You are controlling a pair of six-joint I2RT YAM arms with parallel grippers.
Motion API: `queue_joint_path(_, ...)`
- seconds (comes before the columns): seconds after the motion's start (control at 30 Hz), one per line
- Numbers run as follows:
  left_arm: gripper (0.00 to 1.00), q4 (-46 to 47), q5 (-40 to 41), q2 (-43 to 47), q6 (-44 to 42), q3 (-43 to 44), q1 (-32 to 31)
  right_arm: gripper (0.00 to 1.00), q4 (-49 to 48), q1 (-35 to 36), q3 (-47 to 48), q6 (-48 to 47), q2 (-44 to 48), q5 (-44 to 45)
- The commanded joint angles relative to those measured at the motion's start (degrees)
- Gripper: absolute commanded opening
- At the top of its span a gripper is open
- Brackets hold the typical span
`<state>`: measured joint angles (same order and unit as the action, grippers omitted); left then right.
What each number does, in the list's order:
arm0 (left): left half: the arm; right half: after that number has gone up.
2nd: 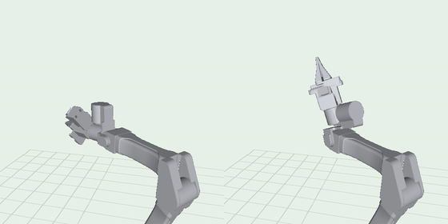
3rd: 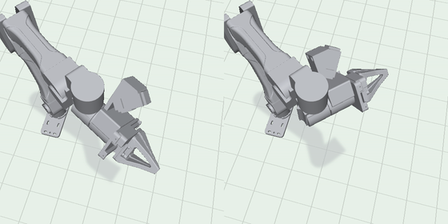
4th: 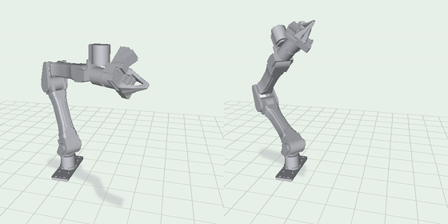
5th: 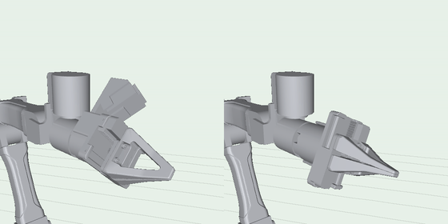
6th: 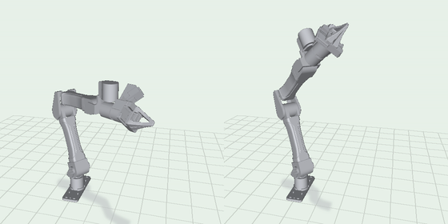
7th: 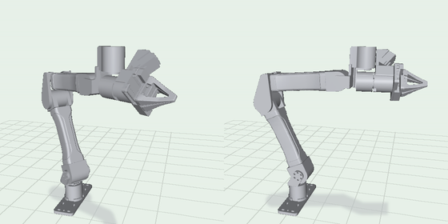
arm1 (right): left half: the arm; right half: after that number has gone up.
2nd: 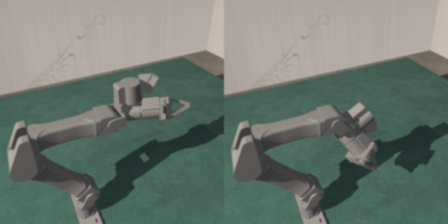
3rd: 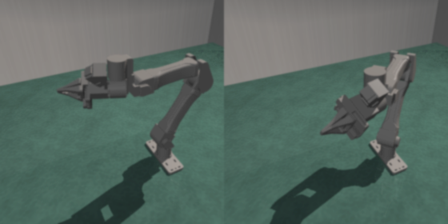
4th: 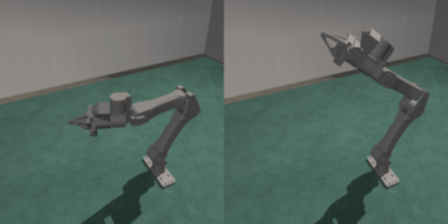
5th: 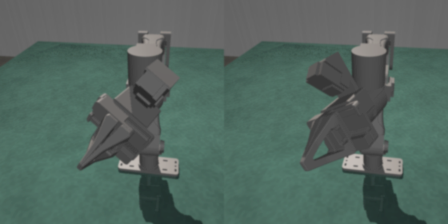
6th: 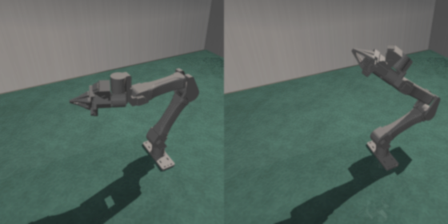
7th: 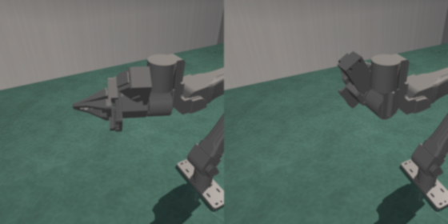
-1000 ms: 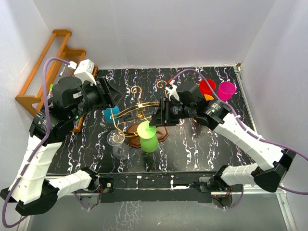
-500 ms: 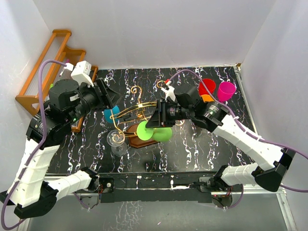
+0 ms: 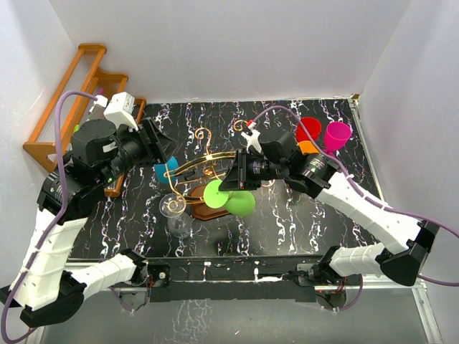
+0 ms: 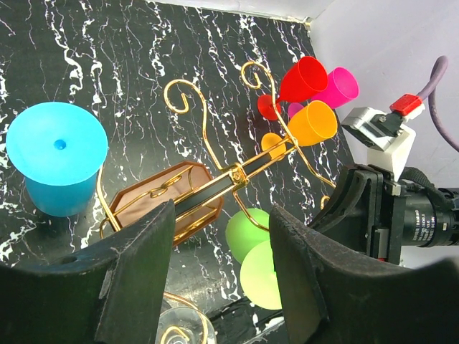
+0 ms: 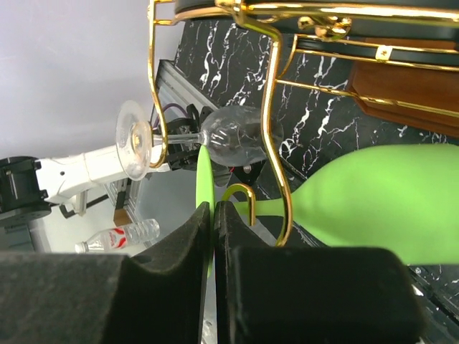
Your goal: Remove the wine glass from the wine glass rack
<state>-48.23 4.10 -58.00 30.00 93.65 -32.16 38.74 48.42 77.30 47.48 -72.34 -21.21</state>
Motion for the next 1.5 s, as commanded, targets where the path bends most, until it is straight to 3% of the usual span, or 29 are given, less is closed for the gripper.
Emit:
queue_joint_path(0.0, 0.54, -0.20, 0.52, 1.00, -0.61, 0.61, -0.25, 0.08, -4.51, 0.44, -0.82, 2.57, 3.43, 3.47)
queue_joint_path(0.23, 0.54, 0.06, -0.05, 1.14, -0.15, 0.92, -0.27, 0.08, -6.65, 0.44, 0.83, 3.57, 4.35, 7.76)
queue_joint_path(0.57, 0.54, -0.54, -0.07, 1.31, -0.29, 1.64, -0.26, 0.08, -8.92, 0.43, 0.15, 4.61, 3.53, 6.38)
queue_joint_path(0.97, 0.54, 0.46, -0.38, 1.14, -0.30, -0.12, -0.27, 0.08, -5.97, 0.44, -6.03, 4.87, 9.60, 4.89)
queue_joint_path(1.2, 0.54, 0.50, -0.51, 1.05, -0.07, -0.10, -0.25, 0.08, -4.40, 0.39, -6.33, 4.28, 10.78, 10.10)
queue_joint_path(1.47, 0.54, 0.26, -0.51, 1.01, -0.02, -0.07, -0.24, 0.08, -11.21, 0.42, -4.69, 2.47, 6.47, 8.47)
